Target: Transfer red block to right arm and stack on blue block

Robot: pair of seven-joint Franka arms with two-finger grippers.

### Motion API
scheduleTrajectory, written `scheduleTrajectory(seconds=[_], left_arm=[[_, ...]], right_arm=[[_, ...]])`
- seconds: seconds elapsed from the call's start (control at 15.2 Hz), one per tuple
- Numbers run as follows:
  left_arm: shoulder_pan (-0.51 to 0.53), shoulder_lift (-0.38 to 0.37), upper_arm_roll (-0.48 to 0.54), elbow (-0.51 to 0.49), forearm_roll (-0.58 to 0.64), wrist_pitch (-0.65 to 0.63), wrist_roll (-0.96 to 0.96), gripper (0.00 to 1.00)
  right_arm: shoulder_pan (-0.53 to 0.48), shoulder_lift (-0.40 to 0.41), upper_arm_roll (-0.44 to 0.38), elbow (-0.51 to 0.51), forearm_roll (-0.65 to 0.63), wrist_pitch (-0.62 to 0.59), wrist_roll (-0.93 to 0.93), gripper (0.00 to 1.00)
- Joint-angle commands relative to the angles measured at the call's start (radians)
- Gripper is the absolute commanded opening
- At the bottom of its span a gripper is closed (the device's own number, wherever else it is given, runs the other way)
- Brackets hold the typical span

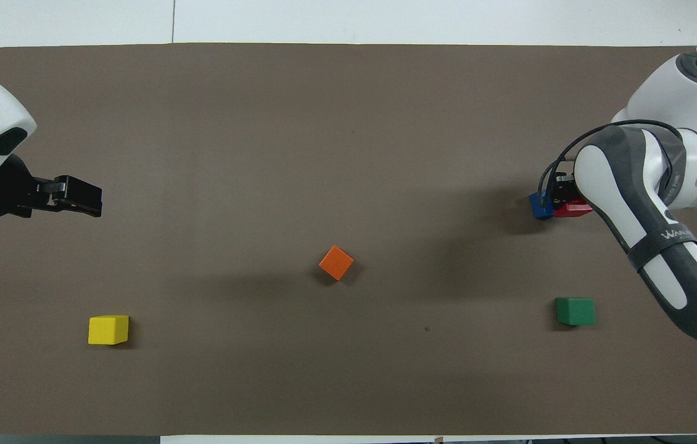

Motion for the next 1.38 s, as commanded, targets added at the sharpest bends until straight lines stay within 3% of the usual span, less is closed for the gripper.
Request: scheduleTrajectory(seconds=[0.0, 0.53, 1.32], left_arm=[[-0.014, 0.002, 0.014, 0.003, 0.013, 0.016, 0.012, 1.00], [-0.014, -0.010, 0.017, -0.006, 0.010, 0.036, 0.009, 1.00], [-0.008, -0.013, 0.020, -0.007, 0.009, 0.032, 0.004, 1.00]], right_arm=[[0.020, -0.029, 0.007, -0.032, -0.025, 0.033, 0.009, 0.00], [0.029, -0.039, 0.007, -0.091, -0.025, 0.116, -0.057, 0.00], [0.006, -0.042, 0.007, -0.093, -0.025, 0.110, -0.102, 0.00]])
